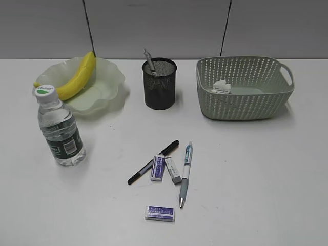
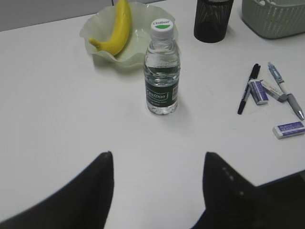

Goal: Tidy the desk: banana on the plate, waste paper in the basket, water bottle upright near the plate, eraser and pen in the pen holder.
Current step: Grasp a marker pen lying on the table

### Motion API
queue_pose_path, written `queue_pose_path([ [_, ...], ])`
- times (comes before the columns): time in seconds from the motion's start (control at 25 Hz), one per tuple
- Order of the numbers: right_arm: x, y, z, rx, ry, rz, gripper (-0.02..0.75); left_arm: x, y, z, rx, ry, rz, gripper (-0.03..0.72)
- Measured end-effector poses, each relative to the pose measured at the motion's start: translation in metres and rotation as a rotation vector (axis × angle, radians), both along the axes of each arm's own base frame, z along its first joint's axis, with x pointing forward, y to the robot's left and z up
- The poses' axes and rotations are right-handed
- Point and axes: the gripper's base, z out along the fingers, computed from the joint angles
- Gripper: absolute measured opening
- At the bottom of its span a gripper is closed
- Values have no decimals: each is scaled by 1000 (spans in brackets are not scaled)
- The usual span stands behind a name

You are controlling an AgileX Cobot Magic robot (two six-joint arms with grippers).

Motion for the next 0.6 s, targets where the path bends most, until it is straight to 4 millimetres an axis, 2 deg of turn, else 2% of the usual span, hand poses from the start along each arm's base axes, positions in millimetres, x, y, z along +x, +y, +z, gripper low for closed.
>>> queue_pose_path([
  [0.16, -13, -8, -1, 53, -85, 1, 574, 10, -6, 6, -13, 28, -48, 401],
  [0.28, -14, -9, -1, 57, -93, 0, 574, 32, -18, 16, -30, 69, -142, 386],
  [0.44, -14, -9, -1, 57, -93, 0, 574, 80, -36, 19, -37, 222, -271, 381],
  [0.6, -14, -9, -1, 57, -93, 0, 575, 139, -54, 10, -44, 381, -357, 381],
])
